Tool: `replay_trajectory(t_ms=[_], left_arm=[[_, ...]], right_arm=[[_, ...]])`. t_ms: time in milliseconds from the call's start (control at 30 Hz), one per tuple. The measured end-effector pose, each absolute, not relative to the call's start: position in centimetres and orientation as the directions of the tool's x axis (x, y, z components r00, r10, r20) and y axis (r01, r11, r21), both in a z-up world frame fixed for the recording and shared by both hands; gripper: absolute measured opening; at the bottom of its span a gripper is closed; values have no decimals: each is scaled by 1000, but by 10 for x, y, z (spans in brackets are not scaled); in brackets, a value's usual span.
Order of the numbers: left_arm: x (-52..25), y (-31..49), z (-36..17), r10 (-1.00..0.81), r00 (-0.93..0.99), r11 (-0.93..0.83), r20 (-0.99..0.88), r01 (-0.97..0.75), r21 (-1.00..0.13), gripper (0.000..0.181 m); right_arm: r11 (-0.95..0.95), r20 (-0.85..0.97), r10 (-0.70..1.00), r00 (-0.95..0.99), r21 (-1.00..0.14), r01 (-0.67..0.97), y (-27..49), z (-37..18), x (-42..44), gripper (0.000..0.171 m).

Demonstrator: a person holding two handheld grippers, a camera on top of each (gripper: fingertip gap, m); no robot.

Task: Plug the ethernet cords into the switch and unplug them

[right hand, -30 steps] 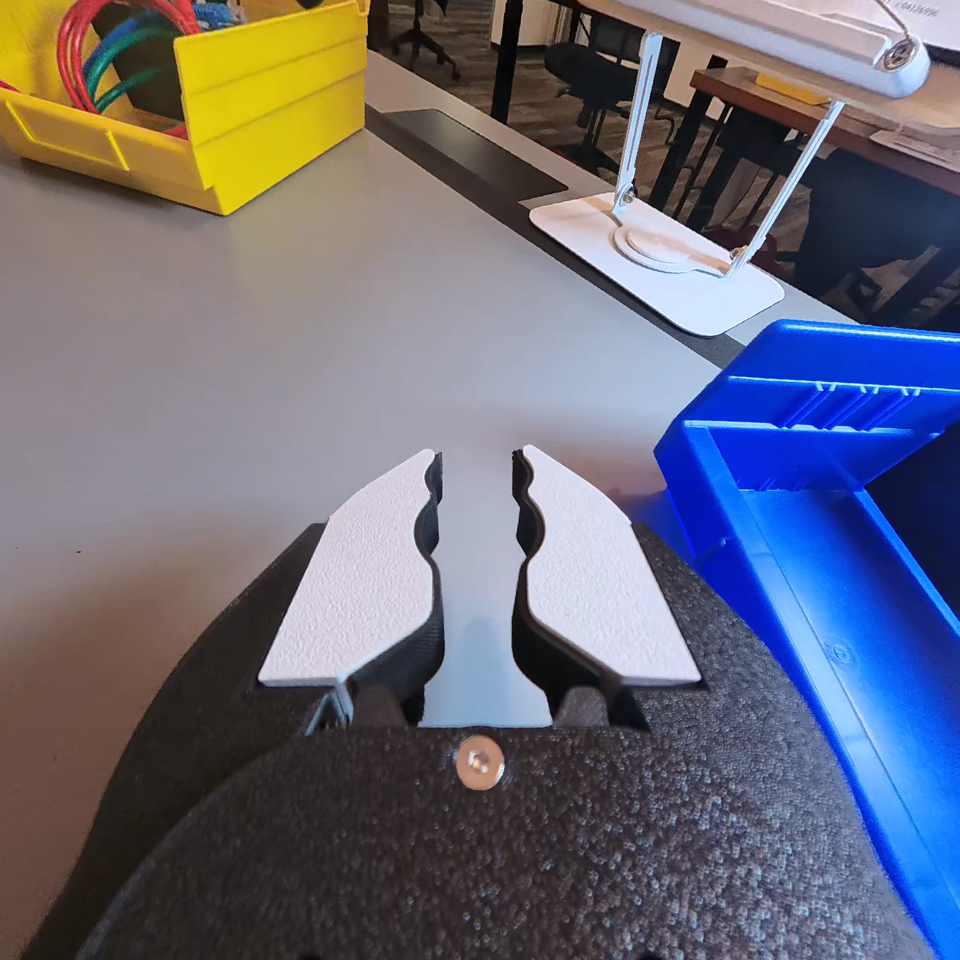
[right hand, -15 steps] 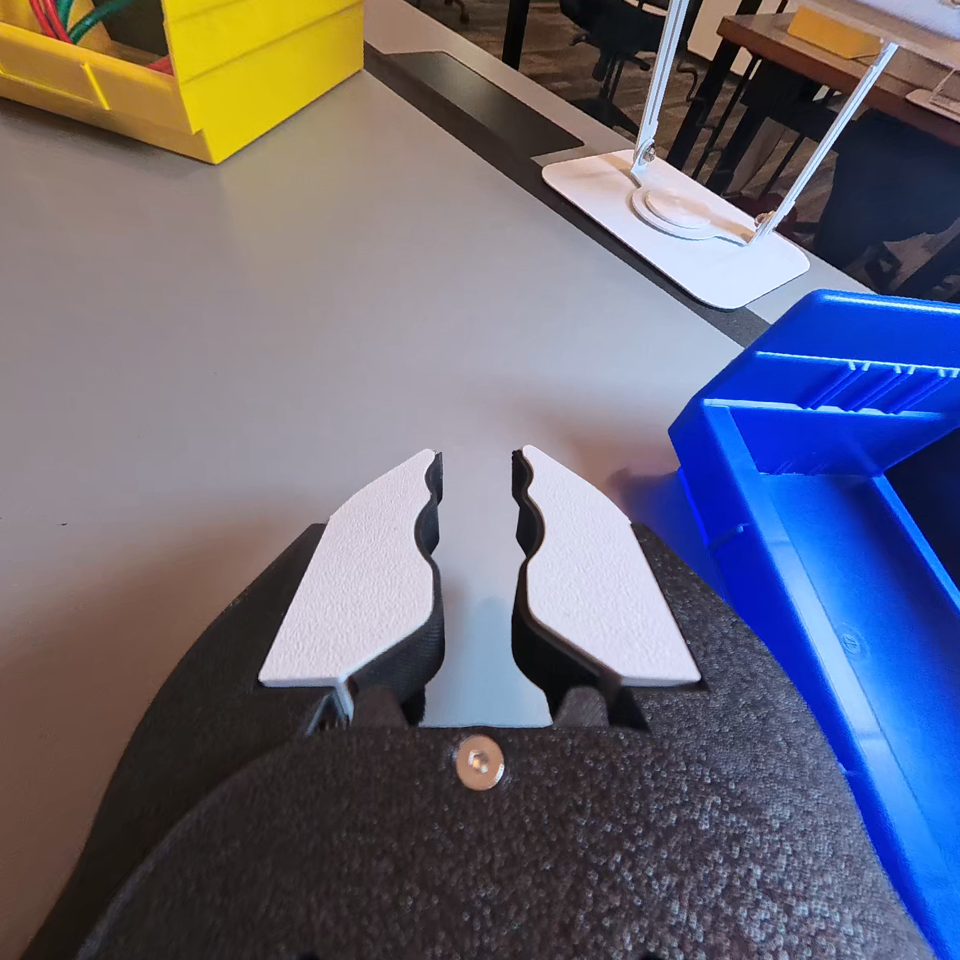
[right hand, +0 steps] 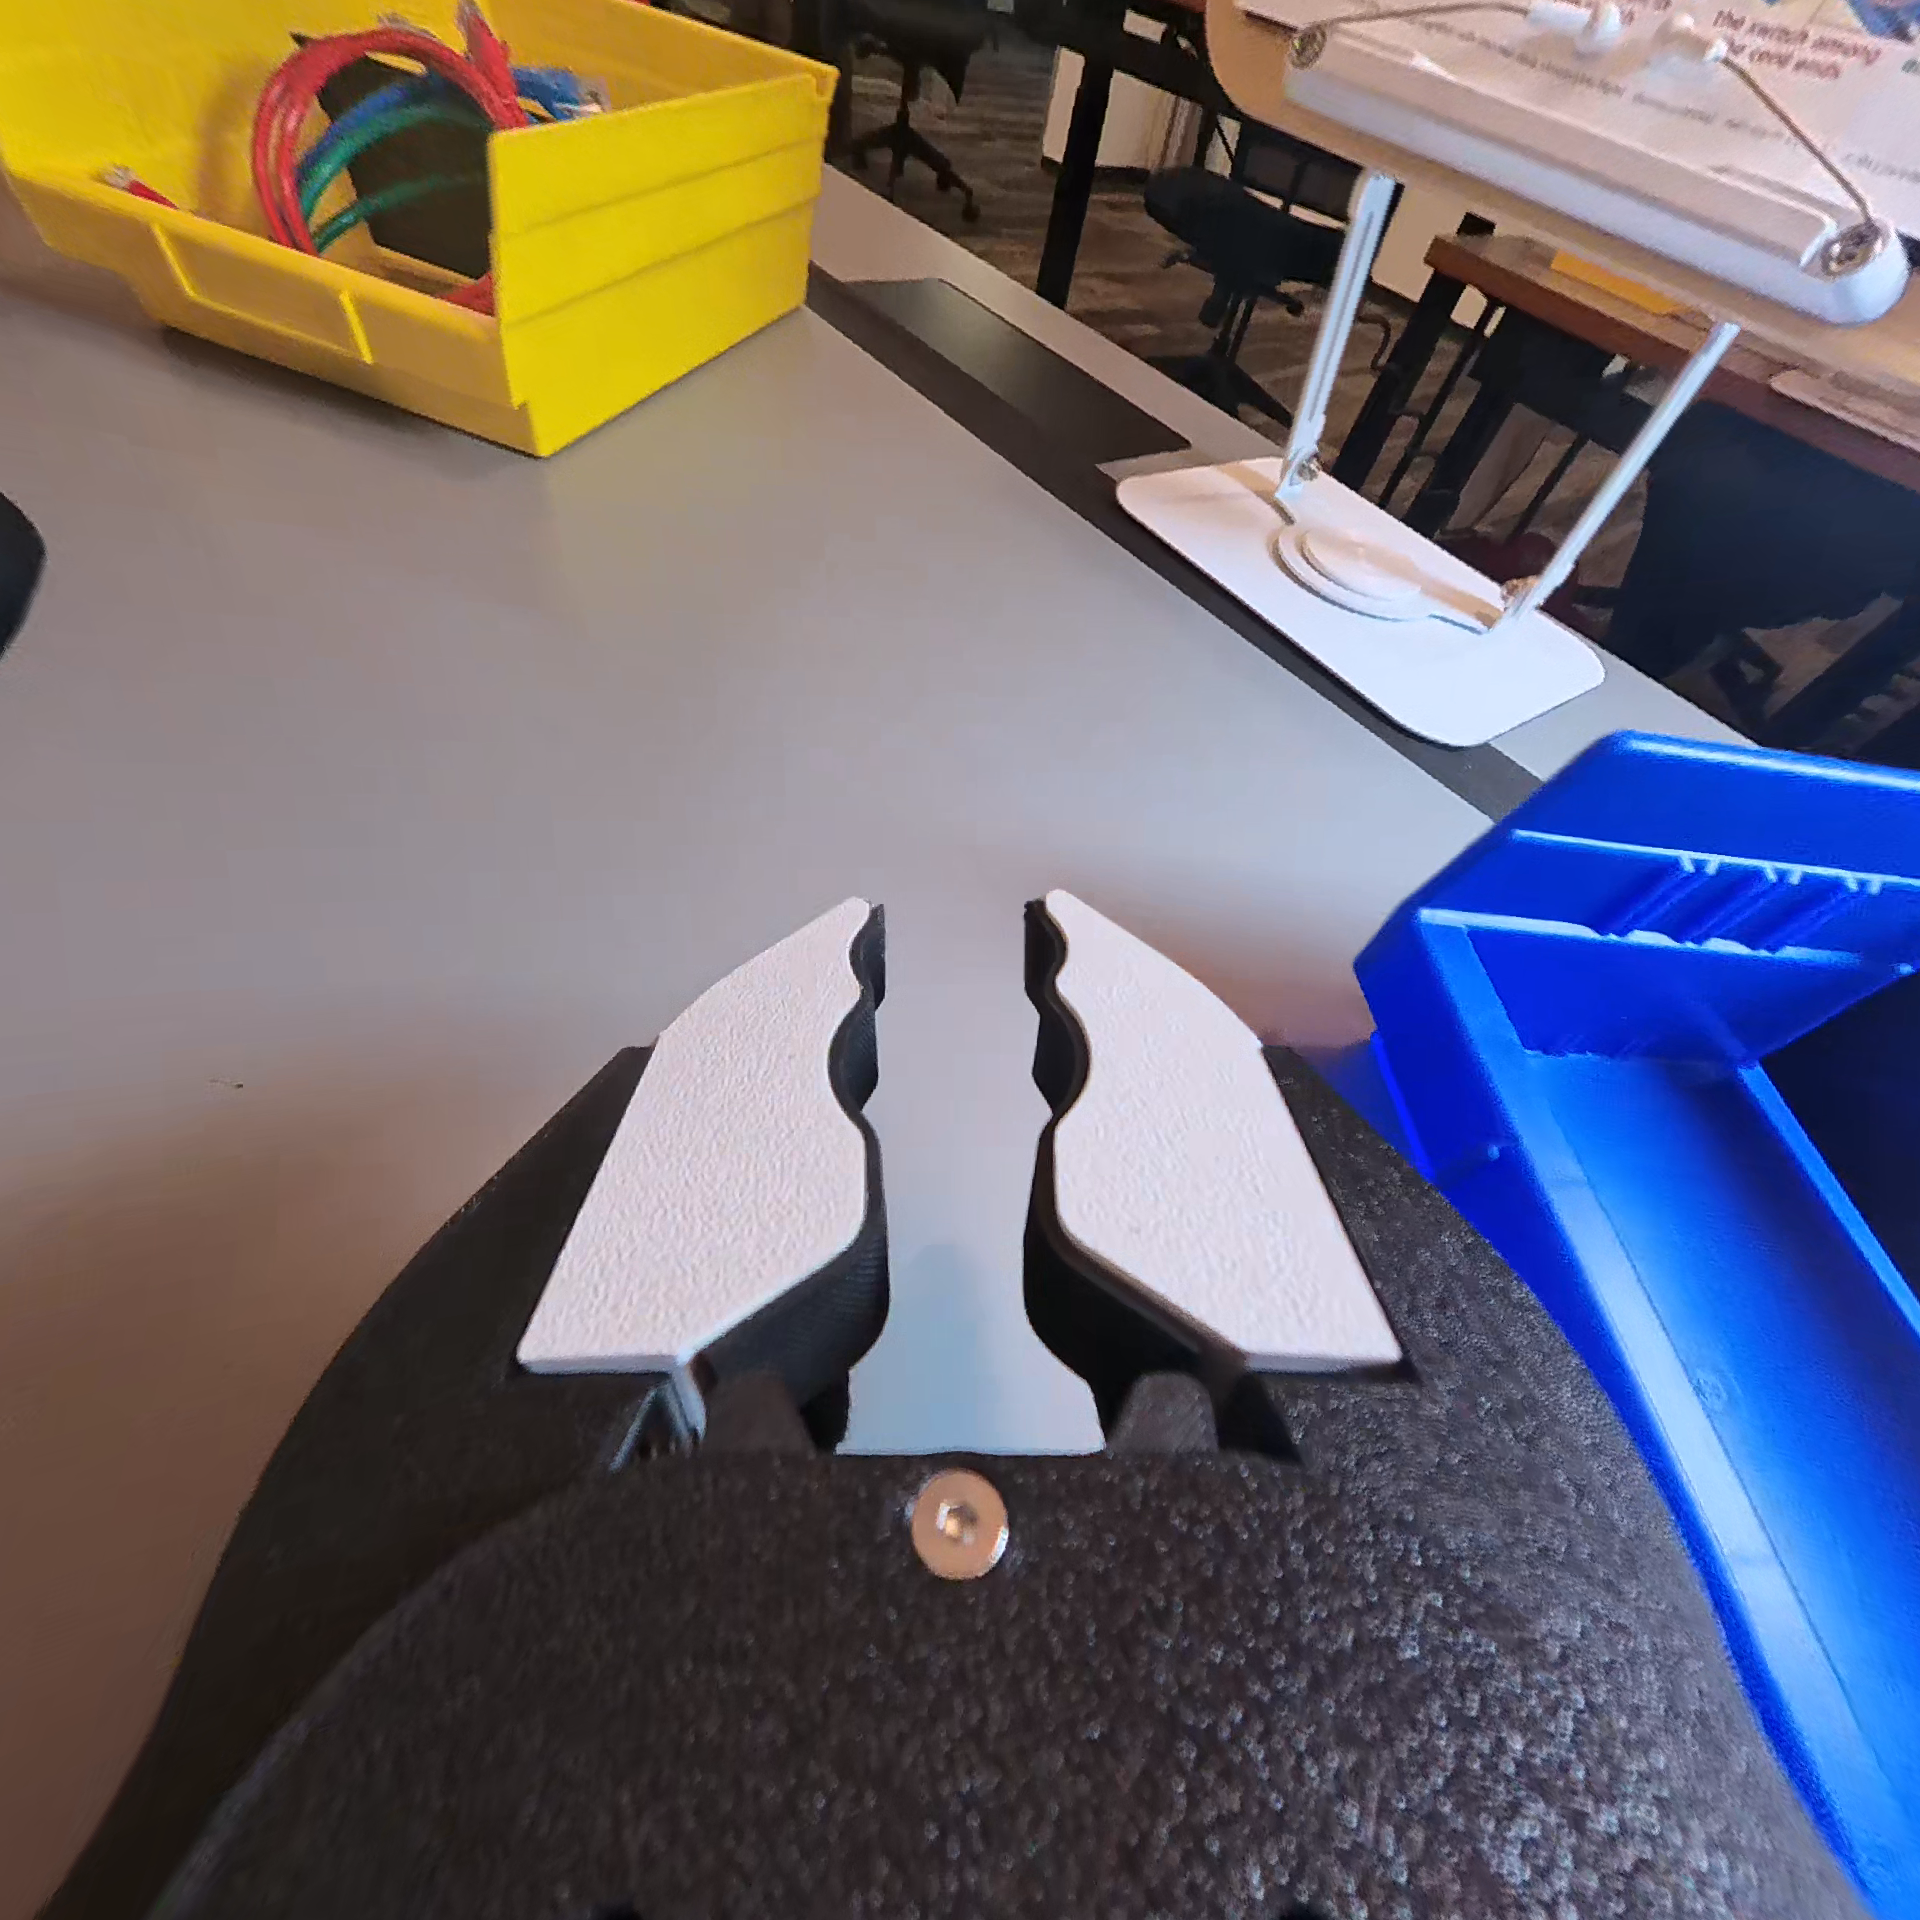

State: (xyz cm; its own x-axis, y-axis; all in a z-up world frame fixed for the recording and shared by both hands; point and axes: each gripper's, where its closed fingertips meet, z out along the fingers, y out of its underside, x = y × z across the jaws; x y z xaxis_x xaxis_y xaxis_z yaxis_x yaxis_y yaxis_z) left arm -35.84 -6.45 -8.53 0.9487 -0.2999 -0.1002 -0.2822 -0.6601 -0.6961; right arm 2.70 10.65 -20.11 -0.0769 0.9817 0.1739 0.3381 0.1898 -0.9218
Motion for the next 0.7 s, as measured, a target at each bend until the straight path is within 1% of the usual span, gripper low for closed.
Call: replay_trajectory(t_ms=[33,100,167,267,333,400,467,567,633,700], left_arm=[[-330,-60,-77,-361,928,-589,-98,-308,-747,81],[-266,-56,-70,-495,866,-453,-74,-330,-828,81],[-203,-56,-75,-613,789,-339,-49,-318,-885,81],[-113,-58,-92,-756,655,-219,15,-231,-948,81],[-66,-57,-107,-808,587,-180,53,-160,-970,81],[-29,-51,-123,-829,547,-189,117,-77,-979,81],[0,-47,-143,-840,508,-248,194,-40,-968,81],[25,-49,-176,-837,493,-338,237,-126,-932,81],[38,-53,-189,-836,474,-385,278,-144,-912,81],[47,-58,-201,-840,461,-408,286,-189,-893,81]], right_arm=[[201,182,979,-88,-924,326,102,-199,26,26],[235,211,971,-111,-925,298,92,-194,24,26],[286,258,957,-134,-921,265,79,-189,22,27],[402,372,911,-176,-896,187,53,-177,20,31],[485,451,866,-214,-862,149,32,-174,20,34],[542,507,827,-245,-834,105,11,-172,20,37],[611,581,773,-255,-790,49,-7,-169,20,42],[705,680,675,-285,-709,-20,-28,-167,23,46],[719,681,645,-346,-694,-26,-39,-172,25,57],[739,678,597,-429,-673,-35,-52,-183,30,62]])
